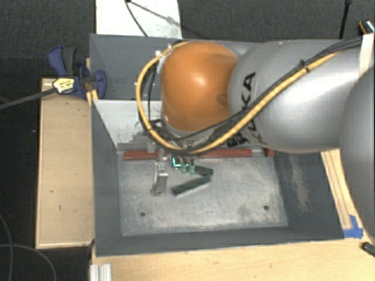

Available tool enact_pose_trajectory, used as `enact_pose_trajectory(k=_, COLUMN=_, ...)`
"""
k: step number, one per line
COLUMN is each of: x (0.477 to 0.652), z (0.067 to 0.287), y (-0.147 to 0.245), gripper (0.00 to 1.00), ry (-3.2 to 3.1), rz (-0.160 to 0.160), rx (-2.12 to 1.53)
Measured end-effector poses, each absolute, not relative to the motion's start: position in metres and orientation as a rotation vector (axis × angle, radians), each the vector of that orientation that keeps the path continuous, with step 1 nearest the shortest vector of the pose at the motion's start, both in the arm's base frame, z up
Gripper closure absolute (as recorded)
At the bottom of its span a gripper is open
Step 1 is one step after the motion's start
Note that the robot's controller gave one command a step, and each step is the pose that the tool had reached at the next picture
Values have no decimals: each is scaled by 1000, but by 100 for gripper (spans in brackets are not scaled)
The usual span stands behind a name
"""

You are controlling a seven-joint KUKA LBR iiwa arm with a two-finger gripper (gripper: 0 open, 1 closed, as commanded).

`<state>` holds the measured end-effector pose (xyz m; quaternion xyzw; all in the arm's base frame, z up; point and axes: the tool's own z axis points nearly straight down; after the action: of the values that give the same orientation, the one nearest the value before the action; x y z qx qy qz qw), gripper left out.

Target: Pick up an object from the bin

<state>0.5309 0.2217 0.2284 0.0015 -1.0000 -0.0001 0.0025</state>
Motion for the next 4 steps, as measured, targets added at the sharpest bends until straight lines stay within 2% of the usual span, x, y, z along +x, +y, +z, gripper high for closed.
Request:
enact_pose_trajectory(k=1, x=556, z=181, y=119, gripper=0, ry=-3140, rz=7, rx=-36)
enact_pose_trajectory(k=2, x=556, z=69, y=73, gripper=0, ry=-3115, rz=-1, rx=393)
enact_pose_trajectory(k=3, x=559, z=73, y=75, gripper=100, ry=-3125, rz=-3, rx=388)
enact_pose_trajectory(k=4, x=557, z=71, y=75, gripper=0, ry=-3121, rz=-3, rx=381)
